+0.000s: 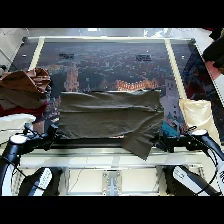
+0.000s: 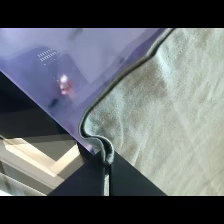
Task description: Fold the shirts.
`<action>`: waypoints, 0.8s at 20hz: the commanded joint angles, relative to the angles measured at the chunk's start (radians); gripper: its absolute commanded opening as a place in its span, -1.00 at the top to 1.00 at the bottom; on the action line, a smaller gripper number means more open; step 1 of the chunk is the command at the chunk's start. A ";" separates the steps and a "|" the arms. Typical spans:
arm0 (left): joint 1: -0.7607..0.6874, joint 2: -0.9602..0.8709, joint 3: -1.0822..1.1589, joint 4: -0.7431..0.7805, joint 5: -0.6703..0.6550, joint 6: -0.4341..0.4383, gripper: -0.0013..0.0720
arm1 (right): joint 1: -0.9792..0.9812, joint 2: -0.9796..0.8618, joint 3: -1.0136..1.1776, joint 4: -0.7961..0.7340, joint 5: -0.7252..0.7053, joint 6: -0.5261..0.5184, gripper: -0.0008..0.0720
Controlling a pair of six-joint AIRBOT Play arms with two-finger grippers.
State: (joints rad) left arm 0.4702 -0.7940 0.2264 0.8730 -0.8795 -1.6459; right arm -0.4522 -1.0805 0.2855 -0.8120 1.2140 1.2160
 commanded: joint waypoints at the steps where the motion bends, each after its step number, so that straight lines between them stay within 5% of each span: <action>1: 0.001 0.001 0.000 -0.011 0.000 0.002 0.94 | 0.119 -0.035 -0.004 0.079 -0.117 -0.006 0.38; 2: 0.001 0.001 0.000 -0.017 0.000 0.005 0.94 | 0.155 -0.034 -0.003 0.113 -0.139 -0.019 0.93; 7: 0.016 0.134 0.063 -0.006 -0.085 0.016 0.94 | 0.172 0.079 0.078 0.143 0.053 -0.077 0.92; 10: 0.053 0.286 0.169 0.171 -0.178 0.016 0.95 | 0.172 0.244 0.188 0.050 0.156 0.053 0.92; 12: 0.051 0.346 0.238 0.297 -0.237 0.016 0.95 | 0.179 0.334 0.271 0.074 0.127 0.087 0.93; 16: -0.020 0.278 0.325 0.294 -0.163 0.059 0.95 | 0.299 0.303 0.413 0.077 -0.076 0.103 0.93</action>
State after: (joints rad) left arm 0.4908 -0.4950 0.4850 1.1141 -1.0668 -1.6173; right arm -0.2188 -0.7811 0.6075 -0.7322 1.2514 1.2892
